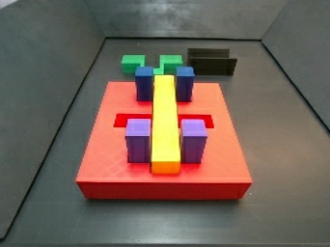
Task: Pick up the green object. Move up. Place the green object on the fixture. Regrasp the green object. Move to above the board. Insert the green object.
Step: Pick up the green object.
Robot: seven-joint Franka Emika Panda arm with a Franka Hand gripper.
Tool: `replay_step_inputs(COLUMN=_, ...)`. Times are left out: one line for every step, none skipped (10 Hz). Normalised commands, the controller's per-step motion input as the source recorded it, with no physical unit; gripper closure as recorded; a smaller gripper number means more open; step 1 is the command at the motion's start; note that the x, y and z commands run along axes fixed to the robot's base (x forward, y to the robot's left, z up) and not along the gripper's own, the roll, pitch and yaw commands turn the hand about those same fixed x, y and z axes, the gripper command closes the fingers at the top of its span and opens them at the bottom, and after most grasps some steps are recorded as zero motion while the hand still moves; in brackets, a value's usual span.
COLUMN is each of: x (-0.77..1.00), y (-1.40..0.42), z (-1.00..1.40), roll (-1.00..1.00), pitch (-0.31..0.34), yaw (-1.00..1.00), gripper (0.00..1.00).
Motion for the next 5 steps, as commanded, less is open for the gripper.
replay_step_inputs(x=0.09, y=-0.49, z=-0.42, roll=0.06, pitch=0.014, yaw=0.00, gripper=0.00)
replay_step_inputs(x=0.23, y=-0.70, z=-0.41, roll=0.14, pitch=0.074, yaw=0.01, gripper=0.00)
replay_step_inputs(x=0.23, y=-0.69, z=-0.43, roll=0.14, pitch=0.046, yaw=0.03, gripper=0.00)
replay_step_inputs(x=0.18, y=-0.62, z=-0.46, roll=0.13, pitch=0.026, yaw=0.03, gripper=0.00)
replay_step_inputs(x=0.11, y=-0.54, z=-0.46, roll=0.12, pitch=0.020, yaw=0.00, gripper=0.00)
